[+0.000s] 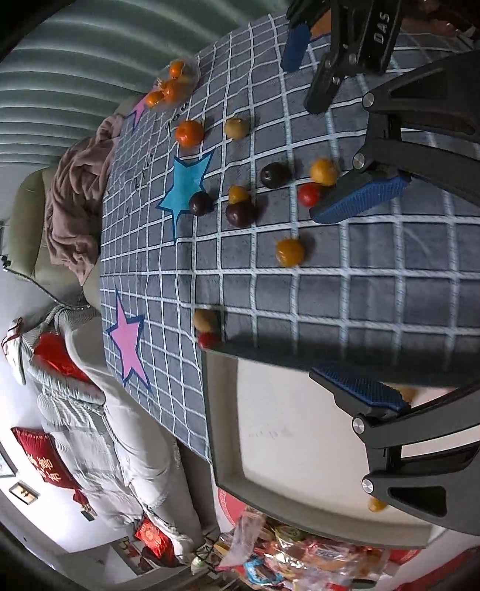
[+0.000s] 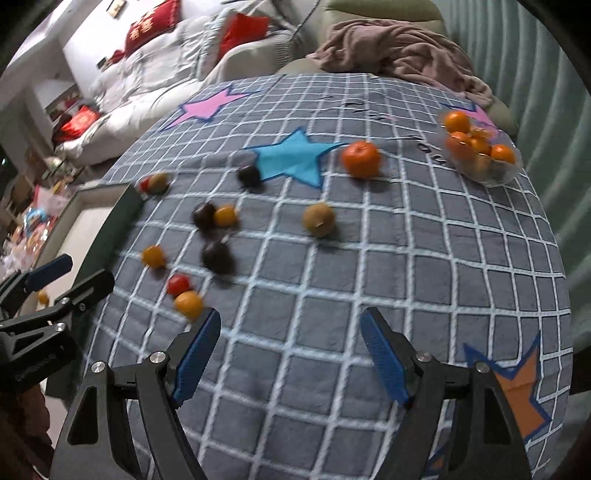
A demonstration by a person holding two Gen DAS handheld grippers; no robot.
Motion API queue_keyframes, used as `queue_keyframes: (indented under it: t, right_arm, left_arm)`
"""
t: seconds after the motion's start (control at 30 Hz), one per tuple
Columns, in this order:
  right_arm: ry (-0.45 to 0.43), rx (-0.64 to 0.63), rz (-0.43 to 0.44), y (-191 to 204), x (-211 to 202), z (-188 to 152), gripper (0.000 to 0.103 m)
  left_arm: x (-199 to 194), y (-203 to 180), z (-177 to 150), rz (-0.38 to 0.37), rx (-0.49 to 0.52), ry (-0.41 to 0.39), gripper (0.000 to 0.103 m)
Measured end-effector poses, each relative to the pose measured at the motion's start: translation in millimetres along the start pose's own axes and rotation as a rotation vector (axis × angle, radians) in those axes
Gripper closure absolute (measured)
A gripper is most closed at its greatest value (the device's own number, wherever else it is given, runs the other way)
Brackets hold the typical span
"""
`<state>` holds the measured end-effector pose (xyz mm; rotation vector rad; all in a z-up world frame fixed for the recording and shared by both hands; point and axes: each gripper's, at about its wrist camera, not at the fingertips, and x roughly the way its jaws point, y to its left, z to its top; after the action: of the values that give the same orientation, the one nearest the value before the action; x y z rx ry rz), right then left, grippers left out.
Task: Organize fruits
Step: 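Grasp an orange tomato with the left tool while the right tool grasps a brown fruit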
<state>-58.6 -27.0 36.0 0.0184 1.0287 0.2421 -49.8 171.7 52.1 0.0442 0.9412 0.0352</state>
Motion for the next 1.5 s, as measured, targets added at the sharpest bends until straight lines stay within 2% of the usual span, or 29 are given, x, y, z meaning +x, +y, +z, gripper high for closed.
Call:
queue_keyframes:
  t: [0.27,0.53,0.7,0.8,0.83,0.93,1.0,1.1,1.5]
  right_arm:
    - [-0.031,0.033,-0.040,-21,19,24,0.022]
    - [-0.027,0.004,-0.067,-20,51,40,0.022]
    - [-0.048,-0.027,-0.073,-11,61,49,0.022]
    - [-0.064,-0.053,-0.082,-5,63,51,0.040]
    - [-0.069,-0.061,-0.080,-3,63,51,0.049]
    - [-0.076,-0.059,-0.062,-4,61,52,0.072]
    - [-0.074,-0.047,-0.040,-7,59,51,0.074]
    - [-0.073,-0.036,-0.019,-11,54,44,0.074]
    - [-0.059,0.013,0.037,-24,27,3,0.074]
  left_arm:
    - [32,-11,12,0.028,0.008,0.029,0.025]
    - [58,-15,9,0.042,0.005,0.074,0.025]
    - [59,-14,8,0.025,-0.015,0.049,0.025]
    - [60,-13,7,0.021,-0.027,0.043,0.025]
    - [60,-13,6,0.021,-0.030,0.041,0.025]
    - [58,-16,7,-0.013,-0.036,0.042,0.042]
    - [56,-23,7,-0.022,-0.015,0.042,0.060]
    - [54,-32,7,-0.035,0.012,0.044,0.076]
    - [40,-18,-11,-0.070,-0.047,0.065,0.076]
